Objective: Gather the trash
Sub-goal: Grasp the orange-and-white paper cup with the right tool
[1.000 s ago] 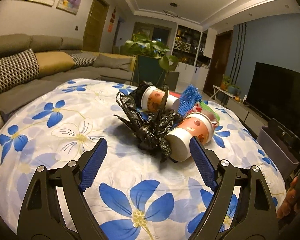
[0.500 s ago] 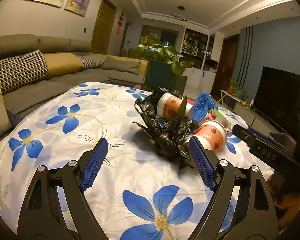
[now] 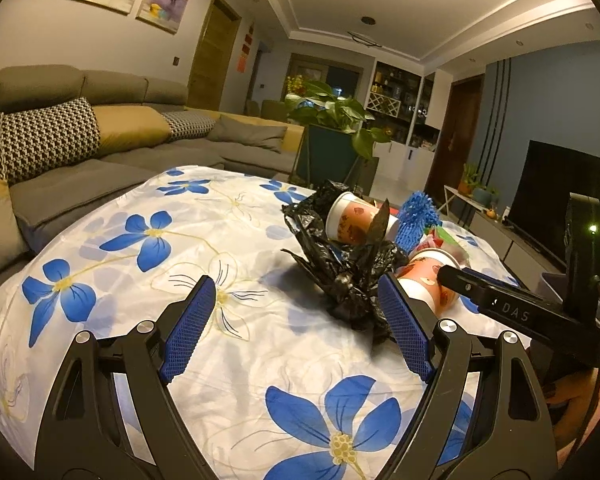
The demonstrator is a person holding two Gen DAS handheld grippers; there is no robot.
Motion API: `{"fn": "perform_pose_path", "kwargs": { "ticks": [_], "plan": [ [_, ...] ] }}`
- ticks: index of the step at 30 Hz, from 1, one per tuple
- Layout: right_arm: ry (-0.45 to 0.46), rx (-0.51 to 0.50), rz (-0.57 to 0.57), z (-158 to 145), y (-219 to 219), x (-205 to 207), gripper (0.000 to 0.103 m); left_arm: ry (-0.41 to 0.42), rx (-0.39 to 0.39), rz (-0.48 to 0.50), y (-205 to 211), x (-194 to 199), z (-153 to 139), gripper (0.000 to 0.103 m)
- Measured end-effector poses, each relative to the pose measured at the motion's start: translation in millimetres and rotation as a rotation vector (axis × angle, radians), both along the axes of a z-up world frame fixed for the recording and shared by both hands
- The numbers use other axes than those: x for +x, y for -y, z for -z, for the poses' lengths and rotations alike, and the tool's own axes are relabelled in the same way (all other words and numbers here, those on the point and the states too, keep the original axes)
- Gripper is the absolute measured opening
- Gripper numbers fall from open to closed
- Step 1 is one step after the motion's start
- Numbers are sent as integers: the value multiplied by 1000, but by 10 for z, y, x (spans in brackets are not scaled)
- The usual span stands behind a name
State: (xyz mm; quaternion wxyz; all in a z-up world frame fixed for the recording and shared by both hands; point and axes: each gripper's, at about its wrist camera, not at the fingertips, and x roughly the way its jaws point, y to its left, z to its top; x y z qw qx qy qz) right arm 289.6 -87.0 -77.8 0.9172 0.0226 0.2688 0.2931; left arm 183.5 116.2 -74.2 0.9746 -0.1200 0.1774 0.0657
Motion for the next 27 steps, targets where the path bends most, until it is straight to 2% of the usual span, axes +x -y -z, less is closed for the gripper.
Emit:
{"fn": "perform_pose_path", "kwargs": {
  "ticks": [2, 8, 10, 15, 27],
  "plan": [
    [-11, 10, -24, -4, 24, -42, 30, -2, 1, 0, 3, -5, 2, 82],
    [-40, 50, -101, 29, 74, -274, 13, -14, -3, -1, -6, 9, 25, 82],
    [-39, 52, -120, 36, 49, -348, 11, -21, -6, 2, 2, 20, 39, 82],
    [-29, 46, -147, 57, -72, -497, 11, -37, -10, 15, 41, 38, 78, 82],
    [-64, 54, -168, 93, -263, -493, 11, -51, 5, 7, 41, 14, 87, 82]
  ]
}}
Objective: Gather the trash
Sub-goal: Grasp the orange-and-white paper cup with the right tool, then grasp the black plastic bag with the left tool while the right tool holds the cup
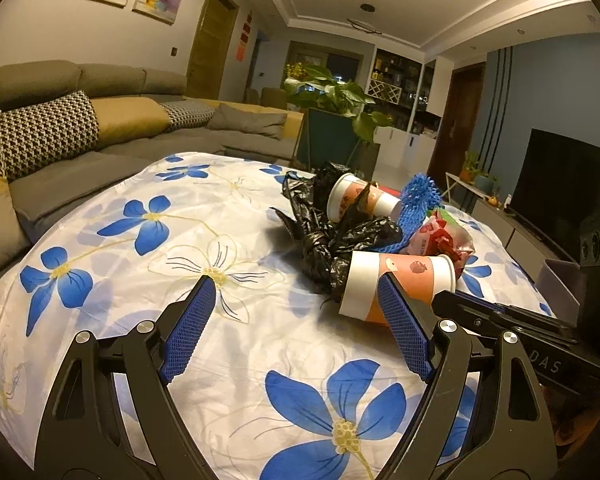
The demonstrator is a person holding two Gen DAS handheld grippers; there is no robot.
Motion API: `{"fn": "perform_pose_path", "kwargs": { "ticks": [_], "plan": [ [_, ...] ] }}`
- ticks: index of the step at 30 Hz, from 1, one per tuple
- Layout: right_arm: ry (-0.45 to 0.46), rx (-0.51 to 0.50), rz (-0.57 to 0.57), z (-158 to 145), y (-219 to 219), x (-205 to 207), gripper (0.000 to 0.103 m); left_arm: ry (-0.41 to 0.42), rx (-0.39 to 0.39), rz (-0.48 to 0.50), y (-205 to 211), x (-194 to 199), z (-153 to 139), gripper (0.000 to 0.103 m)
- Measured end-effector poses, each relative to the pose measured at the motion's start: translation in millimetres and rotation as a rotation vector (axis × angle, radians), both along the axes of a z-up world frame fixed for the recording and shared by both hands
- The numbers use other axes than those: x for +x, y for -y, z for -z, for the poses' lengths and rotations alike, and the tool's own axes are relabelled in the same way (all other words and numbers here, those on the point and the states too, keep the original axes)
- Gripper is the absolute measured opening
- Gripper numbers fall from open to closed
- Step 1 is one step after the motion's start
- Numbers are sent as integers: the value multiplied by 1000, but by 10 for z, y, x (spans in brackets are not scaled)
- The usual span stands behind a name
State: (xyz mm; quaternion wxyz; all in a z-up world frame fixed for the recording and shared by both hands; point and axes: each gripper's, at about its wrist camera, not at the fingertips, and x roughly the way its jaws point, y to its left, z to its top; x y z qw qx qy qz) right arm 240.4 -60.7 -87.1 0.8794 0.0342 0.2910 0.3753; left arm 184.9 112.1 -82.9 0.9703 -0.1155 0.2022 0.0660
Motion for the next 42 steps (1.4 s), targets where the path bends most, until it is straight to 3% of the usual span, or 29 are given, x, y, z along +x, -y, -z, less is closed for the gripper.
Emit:
{"fn": "perform_pose_path", "kwargs": {
  "ticks": [7, 10, 20, 29, 34, 36, 42],
  "plan": [
    [14, -15, 0, -6, -72, -25, 11, -3, 1, -2, 0, -3, 3, 82],
    [39, -18, 8, -21, -46, -76, 5, -7, 3, 1, 9, 7, -1, 82],
    [155, 6, 165, -233, 467, -352, 3, -46, 41, 4, 103, 253, 6, 76],
    [218, 11, 287, -384, 895, -457, 4, -220, -23, 87, 120, 841, 155, 43],
    [221, 16, 324, -386, 1045, -488, 3, -279, -57, 128, 107, 966, 269, 9],
    [218, 18, 334, -383, 1080, -487, 3, -276, -63, 138, 114, 960, 276, 3],
    [220, 17, 362, -396, 1188, -516, 3, -202, -83, 140, 103, 797, 158, 1]
  ]
}}
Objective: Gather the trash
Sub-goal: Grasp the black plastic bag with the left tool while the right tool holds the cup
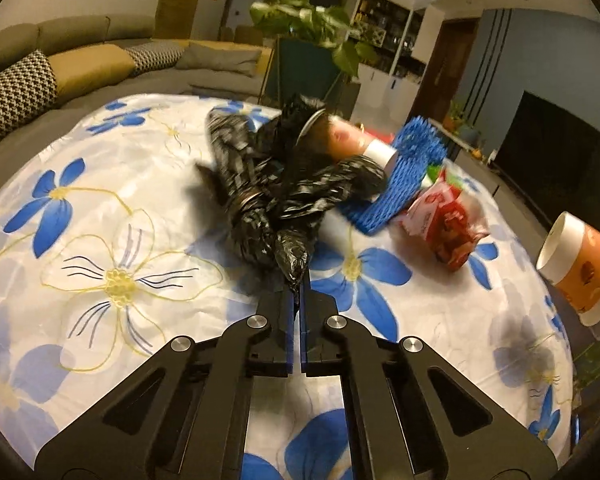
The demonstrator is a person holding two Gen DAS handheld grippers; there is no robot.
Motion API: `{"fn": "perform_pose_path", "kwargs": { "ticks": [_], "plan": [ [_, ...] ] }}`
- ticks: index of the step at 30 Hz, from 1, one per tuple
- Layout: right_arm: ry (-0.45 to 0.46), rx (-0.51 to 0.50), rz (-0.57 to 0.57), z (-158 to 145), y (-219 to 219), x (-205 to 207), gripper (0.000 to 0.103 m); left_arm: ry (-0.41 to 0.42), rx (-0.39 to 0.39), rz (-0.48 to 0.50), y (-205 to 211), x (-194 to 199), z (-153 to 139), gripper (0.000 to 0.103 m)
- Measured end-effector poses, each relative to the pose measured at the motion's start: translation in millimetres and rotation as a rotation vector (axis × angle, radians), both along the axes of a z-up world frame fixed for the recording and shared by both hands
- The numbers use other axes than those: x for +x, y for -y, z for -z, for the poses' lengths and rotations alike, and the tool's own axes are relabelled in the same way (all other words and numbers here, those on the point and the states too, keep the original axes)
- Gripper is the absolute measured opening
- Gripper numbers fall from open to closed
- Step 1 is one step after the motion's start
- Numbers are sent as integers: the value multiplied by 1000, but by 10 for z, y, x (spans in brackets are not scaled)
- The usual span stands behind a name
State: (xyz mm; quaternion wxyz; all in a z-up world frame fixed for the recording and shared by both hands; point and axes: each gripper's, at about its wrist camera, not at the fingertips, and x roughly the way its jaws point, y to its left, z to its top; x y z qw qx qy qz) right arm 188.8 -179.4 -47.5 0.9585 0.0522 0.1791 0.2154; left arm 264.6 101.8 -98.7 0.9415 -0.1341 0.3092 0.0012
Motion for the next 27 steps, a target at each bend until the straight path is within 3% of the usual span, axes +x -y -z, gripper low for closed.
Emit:
{"fn": "perform_pose_path", "kwargs": {
  "ticks": [13, 27],
  "plan": [
    [46, 12, 44, -192, 313, -198, 3, 199, -13, 84, 354, -540, -713, 0],
    [97, 15, 151, -404, 891, -426, 3, 281, 42, 264, 1380, -612, -1151, 0]
  ]
}}
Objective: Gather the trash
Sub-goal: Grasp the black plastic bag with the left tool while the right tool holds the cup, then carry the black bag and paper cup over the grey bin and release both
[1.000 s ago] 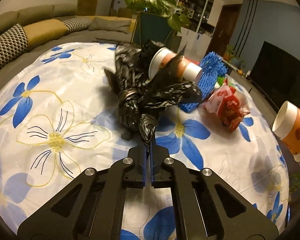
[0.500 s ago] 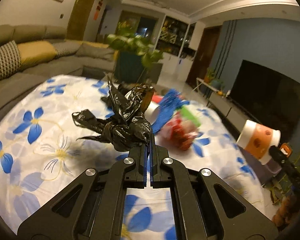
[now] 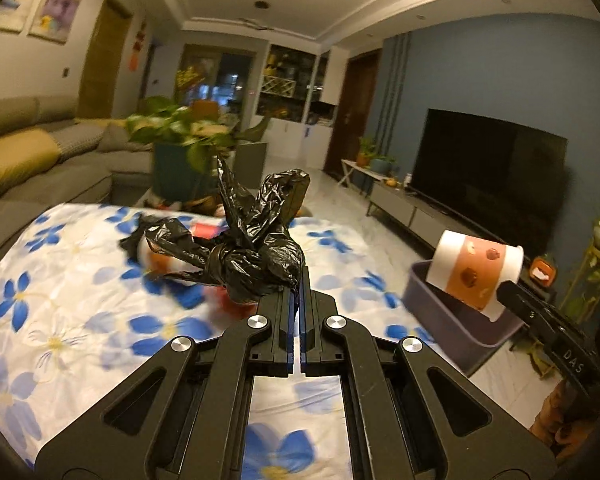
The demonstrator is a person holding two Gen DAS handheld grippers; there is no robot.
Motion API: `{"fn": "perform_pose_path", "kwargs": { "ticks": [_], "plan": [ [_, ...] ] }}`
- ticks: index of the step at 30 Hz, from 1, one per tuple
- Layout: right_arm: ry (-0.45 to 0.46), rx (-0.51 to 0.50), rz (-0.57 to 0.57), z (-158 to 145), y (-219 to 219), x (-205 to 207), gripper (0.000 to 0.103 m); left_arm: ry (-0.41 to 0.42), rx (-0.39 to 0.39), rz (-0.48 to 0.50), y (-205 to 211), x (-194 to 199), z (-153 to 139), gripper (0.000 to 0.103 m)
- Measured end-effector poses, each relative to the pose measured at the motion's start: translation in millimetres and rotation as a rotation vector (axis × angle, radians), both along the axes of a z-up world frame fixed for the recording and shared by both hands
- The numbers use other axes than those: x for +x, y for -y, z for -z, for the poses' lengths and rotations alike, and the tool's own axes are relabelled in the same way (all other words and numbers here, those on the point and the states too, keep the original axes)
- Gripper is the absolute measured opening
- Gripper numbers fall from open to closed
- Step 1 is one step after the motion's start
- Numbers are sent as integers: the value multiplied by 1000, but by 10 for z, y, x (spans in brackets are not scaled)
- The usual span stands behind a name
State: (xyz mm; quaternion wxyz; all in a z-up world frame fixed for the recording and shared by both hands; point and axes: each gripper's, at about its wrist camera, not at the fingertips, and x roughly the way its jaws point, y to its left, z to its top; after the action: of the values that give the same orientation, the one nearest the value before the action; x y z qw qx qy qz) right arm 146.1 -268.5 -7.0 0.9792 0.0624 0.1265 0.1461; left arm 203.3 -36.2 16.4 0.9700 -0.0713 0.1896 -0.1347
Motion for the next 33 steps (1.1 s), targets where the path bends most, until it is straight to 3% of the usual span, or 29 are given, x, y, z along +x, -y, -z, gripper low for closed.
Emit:
{"fn": "perform_pose_path", "kwargs": {
  "ticks": [19, 33],
  "plan": [
    [20, -14, 244, -80, 930, -24, 3, 45, 64, 240, 1410, 273, -117, 0],
    [-6, -47, 343, 63, 1123, 90, 3, 39, 83, 374, 2158, 558, 104, 1]
  ]
}}
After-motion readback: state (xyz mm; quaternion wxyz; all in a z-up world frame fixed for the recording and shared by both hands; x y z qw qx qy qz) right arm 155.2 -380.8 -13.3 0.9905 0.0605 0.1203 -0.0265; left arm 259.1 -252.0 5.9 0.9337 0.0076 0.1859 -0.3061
